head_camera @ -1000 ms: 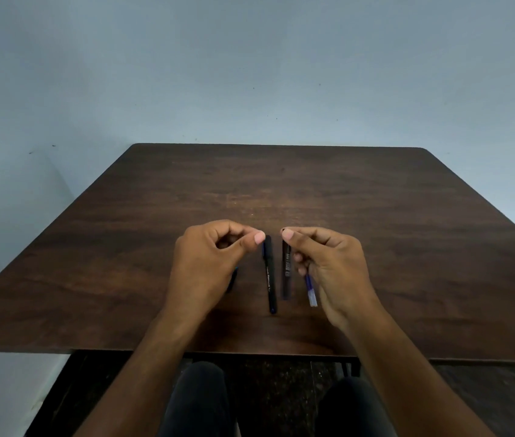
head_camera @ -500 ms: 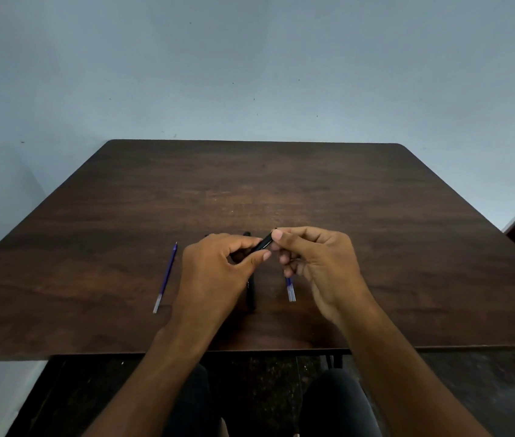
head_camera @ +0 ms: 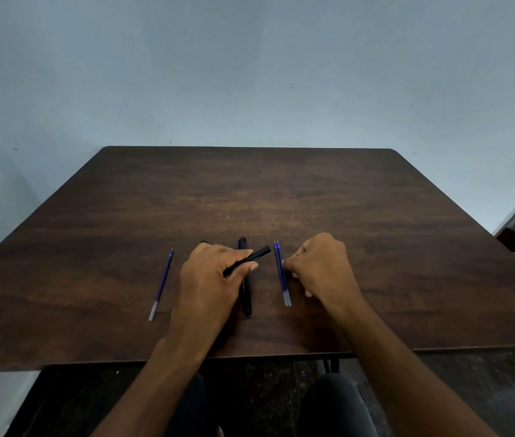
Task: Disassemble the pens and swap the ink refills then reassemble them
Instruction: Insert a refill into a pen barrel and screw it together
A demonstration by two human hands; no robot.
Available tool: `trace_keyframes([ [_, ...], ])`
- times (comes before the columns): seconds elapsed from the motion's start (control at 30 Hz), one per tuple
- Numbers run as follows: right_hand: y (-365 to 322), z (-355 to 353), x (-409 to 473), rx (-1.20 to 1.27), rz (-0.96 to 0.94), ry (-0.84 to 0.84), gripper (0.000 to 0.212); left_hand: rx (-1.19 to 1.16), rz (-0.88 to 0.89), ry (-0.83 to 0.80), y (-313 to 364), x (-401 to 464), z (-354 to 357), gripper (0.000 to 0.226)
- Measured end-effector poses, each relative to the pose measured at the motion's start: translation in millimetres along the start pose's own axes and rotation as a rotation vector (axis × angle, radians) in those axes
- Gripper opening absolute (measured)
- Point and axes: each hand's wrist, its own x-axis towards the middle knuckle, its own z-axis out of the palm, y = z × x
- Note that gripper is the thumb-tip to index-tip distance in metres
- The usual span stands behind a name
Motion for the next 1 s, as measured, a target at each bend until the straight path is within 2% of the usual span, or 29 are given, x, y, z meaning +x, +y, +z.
trace_keyframes([
  [0.2, -6.6, 7.0, 10.2, -0.179, 0.082, -0.045, 0.036, -0.008, 0.006, 0.016, -1.2, -2.5, 1.0, 0.022],
  [0.37, -10.4, 3.1, 12.7, -0.19, 0.123, -0.065, 0.032, -0.051, -0.001, 0.052, -3.5, -4.2, -0.1, 0.025],
  [0.53, -18.6, 2.8, 11.9, -0.249, 0.119, -0.094, 0.043, -0.062, 0.014, 0.062, -7.0, -5.8, 2.4, 0.025],
  [0.73, -27.6, 2.1, 11.9, -0.359, 0.116, -0.137, 0.042, -0.094, -0.002, 0.056, -8.7, -6.8, 0.3, 0.027],
  [0.87, -23.8, -2.7, 6.5, -0.302, 0.118, -0.151, 0.038, -0.105, -0.021, 0.054, -10.7, -7.6, -1.4, 0.028],
  [1.0, -10.6, -13.3, 2.5, -0.016, 0.141, -0.098, 0.033, -0.121, -0.026, 0.054, -9.5, -6.2, -2.2, 0.027],
])
